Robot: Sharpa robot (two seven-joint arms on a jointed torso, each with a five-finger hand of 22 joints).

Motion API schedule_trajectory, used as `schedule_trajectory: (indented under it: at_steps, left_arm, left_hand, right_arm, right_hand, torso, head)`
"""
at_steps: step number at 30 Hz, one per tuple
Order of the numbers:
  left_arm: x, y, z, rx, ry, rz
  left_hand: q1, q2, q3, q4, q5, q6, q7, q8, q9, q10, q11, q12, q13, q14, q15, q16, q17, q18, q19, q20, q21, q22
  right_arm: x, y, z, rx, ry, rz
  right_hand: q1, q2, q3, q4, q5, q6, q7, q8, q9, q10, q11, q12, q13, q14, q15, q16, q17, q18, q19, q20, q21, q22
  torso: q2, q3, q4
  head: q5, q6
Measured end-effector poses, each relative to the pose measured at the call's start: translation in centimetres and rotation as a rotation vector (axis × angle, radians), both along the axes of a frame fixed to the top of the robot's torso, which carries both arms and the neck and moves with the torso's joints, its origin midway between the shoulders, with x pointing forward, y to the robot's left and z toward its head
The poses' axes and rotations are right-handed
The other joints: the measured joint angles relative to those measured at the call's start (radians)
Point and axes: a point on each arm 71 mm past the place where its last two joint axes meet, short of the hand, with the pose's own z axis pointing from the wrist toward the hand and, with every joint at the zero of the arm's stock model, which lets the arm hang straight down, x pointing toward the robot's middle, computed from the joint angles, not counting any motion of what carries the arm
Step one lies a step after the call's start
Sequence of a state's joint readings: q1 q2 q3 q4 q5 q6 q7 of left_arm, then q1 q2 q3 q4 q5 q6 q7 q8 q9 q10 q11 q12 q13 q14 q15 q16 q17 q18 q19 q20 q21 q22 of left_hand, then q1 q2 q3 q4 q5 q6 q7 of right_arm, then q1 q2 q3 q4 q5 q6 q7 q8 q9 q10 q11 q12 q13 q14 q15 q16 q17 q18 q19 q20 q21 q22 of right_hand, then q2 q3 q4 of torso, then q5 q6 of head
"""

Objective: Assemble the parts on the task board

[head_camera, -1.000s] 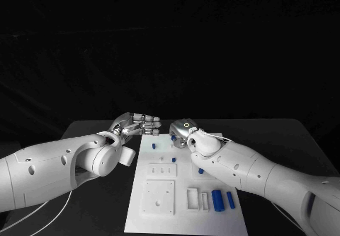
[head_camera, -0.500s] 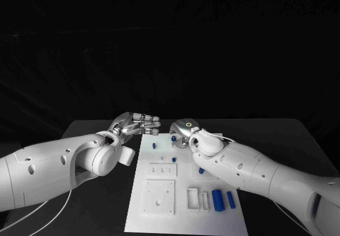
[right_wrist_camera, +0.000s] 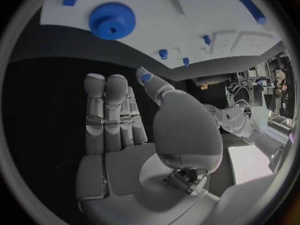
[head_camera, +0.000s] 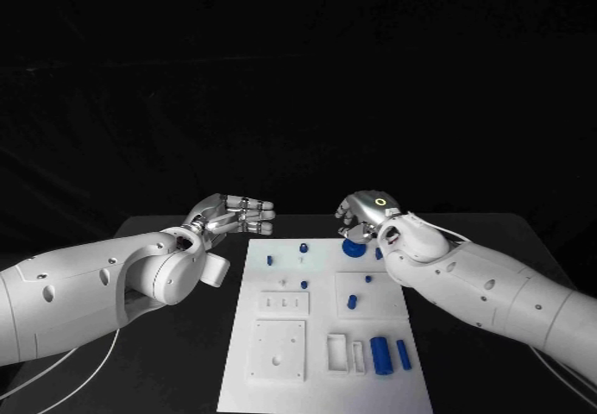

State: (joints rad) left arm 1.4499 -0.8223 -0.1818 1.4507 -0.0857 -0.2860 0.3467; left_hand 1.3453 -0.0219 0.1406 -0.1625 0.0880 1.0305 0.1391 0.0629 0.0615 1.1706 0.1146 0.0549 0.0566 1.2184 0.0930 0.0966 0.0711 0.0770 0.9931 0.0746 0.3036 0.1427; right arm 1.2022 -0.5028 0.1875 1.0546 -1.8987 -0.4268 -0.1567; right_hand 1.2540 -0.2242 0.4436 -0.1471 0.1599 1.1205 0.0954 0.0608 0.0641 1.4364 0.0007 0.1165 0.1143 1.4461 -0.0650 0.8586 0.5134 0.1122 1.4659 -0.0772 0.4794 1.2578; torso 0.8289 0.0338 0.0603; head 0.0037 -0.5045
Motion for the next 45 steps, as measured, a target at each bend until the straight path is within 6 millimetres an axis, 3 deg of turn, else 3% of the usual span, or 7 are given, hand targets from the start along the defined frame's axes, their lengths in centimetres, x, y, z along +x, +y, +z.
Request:
schedule_trajectory:
  at_steps: [1,3,7,12,22,34,45]
  left_arm:
    - [0.0,0.3,0.1,0.000,-0.004,0.001]
    - [0.1,1.0,0.3,-0.001,-0.013,0.003]
    - [0.2,2.3,0.5,-0.001,-0.029,0.016]
    - [0.4,3.8,0.9,0.002,-0.044,0.040]
    - [0.7,4.5,1.0,0.006,-0.052,0.051]
    - [0.8,4.6,1.0,0.010,-0.052,0.053]
    - [0.9,4.5,1.0,0.016,-0.053,0.051]
  left_hand:
    - [0.000,0.000,-0.001,-0.001,0.000,0.000,0.000,0.000,0.000,0.004,-0.004,0.000,0.000,0.000,0.000,0.000,0.000,0.000,0.000,0.000,0.000,-0.001]
    - [0.000,0.000,-0.001,-0.001,0.000,0.000,0.000,0.000,0.000,0.011,-0.011,0.000,0.001,0.000,0.000,0.000,0.000,0.000,0.000,0.000,0.000,-0.001]
    - [0.000,0.000,-0.001,-0.001,0.000,-0.004,0.004,0.000,0.000,0.014,-0.007,0.000,0.001,0.000,0.000,0.000,0.000,0.000,0.000,0.000,0.000,-0.002]
    - [0.000,0.000,-0.004,-0.004,0.000,-0.004,0.004,0.000,0.000,0.014,-0.007,0.000,0.001,0.000,0.000,0.000,0.000,0.000,0.000,0.000,0.000,-0.003]
    - [0.000,0.000,-0.004,-0.004,0.000,-0.004,0.004,0.000,0.000,0.014,-0.007,0.000,0.001,0.000,0.000,0.000,0.000,0.000,0.000,0.000,0.000,-0.005]
    - [0.000,0.000,-0.004,-0.010,0.000,-0.004,0.004,0.000,0.000,0.014,-0.007,0.000,0.001,0.000,0.000,0.000,0.000,0.000,0.000,0.000,0.000,-0.005]
    - [0.000,0.000,-0.004,-0.010,0.000,-0.004,0.004,0.000,0.000,0.014,-0.007,0.000,0.001,0.000,0.000,0.000,0.000,0.000,0.000,0.000,0.000,-0.006]
  right_arm:
    - [0.0,-0.6,0.2,0.003,-0.001,-0.006]
    - [0.0,-1.7,0.5,0.006,0.003,-0.018]
    - [0.0,-3.2,0.6,0.007,0.035,-0.035]
    - [0.2,-4.3,0.2,0.009,0.093,-0.054]
    - [0.6,-4.9,-0.9,0.013,0.224,-0.070]
    - [1.3,-4.2,-2.1,0.017,0.308,-0.077]
    - [1.5,-3.5,-2.6,0.028,0.312,-0.077]
  right_hand:
    - [-0.007,0.003,-0.057,0.005,0.021,0.009,-0.009,0.001,0.000,0.013,-0.014,0.086,0.068,0.003,-0.015,0.012,0.012,-0.012,0.000,-0.016,0.030,0.012]
    - [0.015,0.053,-0.201,0.012,0.042,0.013,-0.013,0.006,0.001,-0.141,-0.019,0.435,0.471,-0.021,-0.026,0.077,0.104,-0.054,0.001,-0.037,0.150,0.044]
    - [0.013,0.055,-0.231,0.024,0.034,-0.011,-0.008,0.006,0.001,-0.181,-0.018,0.749,0.838,-0.025,-0.018,0.113,0.213,-0.053,-0.003,-0.033,0.280,0.050]
    - [0.017,0.046,-0.260,0.064,0.053,-0.049,0.001,0.006,0.001,-0.142,-0.005,0.912,1.056,-0.017,-0.008,0.184,0.411,-0.053,-0.001,-0.020,0.424,0.050]
    - [0.028,0.042,-0.290,0.100,0.073,-0.096,0.010,0.006,0.001,-0.083,-0.006,1.032,1.194,-0.002,-0.006,0.229,0.563,-0.053,0.001,-0.019,0.583,0.050]
    - [0.038,0.052,-0.290,0.101,0.080,-0.099,0.009,0.006,0.000,-0.083,-0.006,1.032,1.194,-0.002,-0.006,0.229,0.569,-0.052,0.001,-0.019,0.594,0.050]
    - [0.038,0.052,-0.259,0.086,0.053,-0.130,0.013,0.006,-0.001,-0.086,-0.004,1.022,1.194,-0.002,-0.006,0.229,0.569,-0.052,-0.003,-0.015,0.594,0.050]
  torso:
    - [-0.001,0.0000,-0.0019]
    - [-0.003,0.0002,-0.0053]
    - [-0.004,0.0018,-0.0084]
    - [-0.004,0.0024,-0.0079]
    - [-0.003,0.0032,-0.0079]
    - [-0.002,0.0028,-0.0028]
    - [0.000,0.0090,0.0024]
  head:
    - [0.002,0.000]
    - [0.005,0.001]
    - [0.010,-0.002]
    - [0.009,-0.006]
    - [0.003,-0.007]
    - [0.000,-0.008]
    - [0.005,-0.007]
